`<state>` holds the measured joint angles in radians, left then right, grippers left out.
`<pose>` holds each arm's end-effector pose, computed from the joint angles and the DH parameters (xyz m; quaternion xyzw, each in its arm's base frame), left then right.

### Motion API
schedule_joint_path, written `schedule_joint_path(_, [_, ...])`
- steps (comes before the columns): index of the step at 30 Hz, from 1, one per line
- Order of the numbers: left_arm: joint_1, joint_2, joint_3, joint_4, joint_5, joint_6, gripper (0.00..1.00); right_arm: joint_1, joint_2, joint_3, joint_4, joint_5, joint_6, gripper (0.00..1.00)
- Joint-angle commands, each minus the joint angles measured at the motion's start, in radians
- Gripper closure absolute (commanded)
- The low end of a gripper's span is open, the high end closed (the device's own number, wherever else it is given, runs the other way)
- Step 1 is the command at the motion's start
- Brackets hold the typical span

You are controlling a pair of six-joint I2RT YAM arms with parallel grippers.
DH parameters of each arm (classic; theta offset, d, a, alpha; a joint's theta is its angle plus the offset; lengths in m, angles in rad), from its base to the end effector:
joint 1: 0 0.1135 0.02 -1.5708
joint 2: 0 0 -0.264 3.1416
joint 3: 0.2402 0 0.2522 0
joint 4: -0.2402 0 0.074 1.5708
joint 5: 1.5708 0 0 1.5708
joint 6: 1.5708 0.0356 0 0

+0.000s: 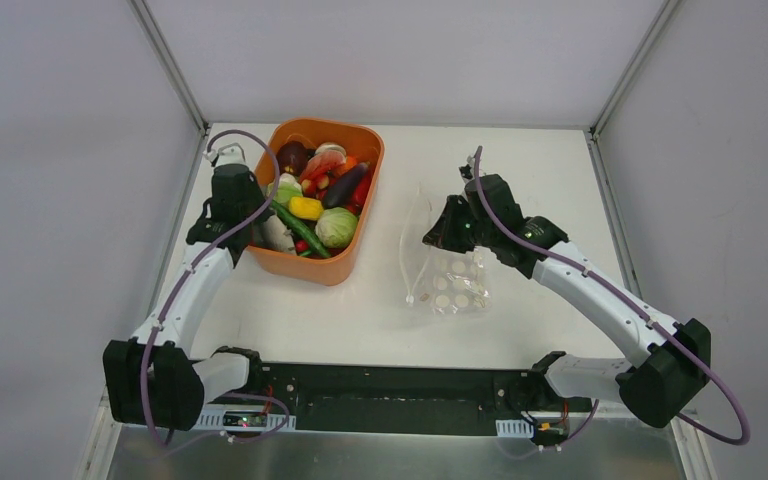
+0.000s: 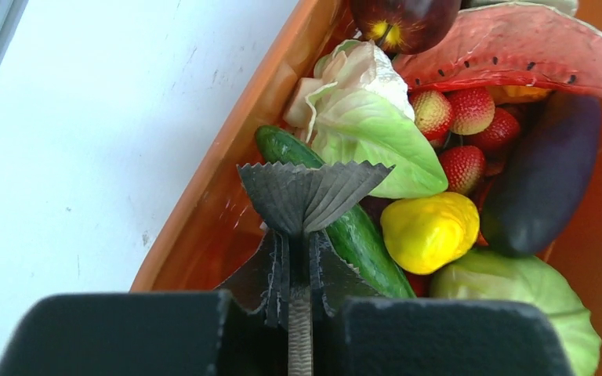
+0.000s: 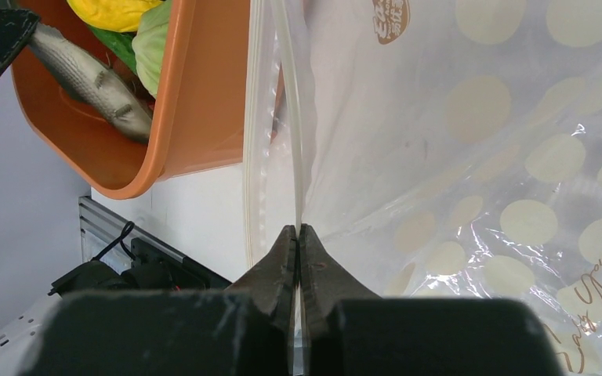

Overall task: Place the food in the zip-top bag and seal the zipper
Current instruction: Pick up the fake fish from the bin.

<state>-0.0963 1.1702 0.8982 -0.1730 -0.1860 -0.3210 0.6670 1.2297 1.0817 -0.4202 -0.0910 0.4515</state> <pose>0.2669 -0.0192 0.3017 -0.1436 0.8312 -0.0332 0.5361 0.2141 0.1727 0.3266 -0.1159 0.8686 0.2885 0.3858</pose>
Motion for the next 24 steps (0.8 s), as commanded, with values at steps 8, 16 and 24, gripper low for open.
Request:
schedule_joint_path(8, [0.009, -0.243, -0.024, -0.059, 0.007, -0.085, 1.00, -0.004, -0.052, -0.016, 0.026, 0.018, 0.005, 1.00])
schedule_joint_path(16, [0.009, -0.395, 0.096, -0.204, -0.034, -0.131, 1.00, -0.003, -0.071, -0.039, 0.080, 0.014, 0.048, 1.00])
schedule_joint_path(24, [0.009, -0.443, 0.170, -0.224, 0.116, -0.237, 1.00, -0.004, -0.082, -0.064, 0.120, 0.016, 0.084, 1.00])
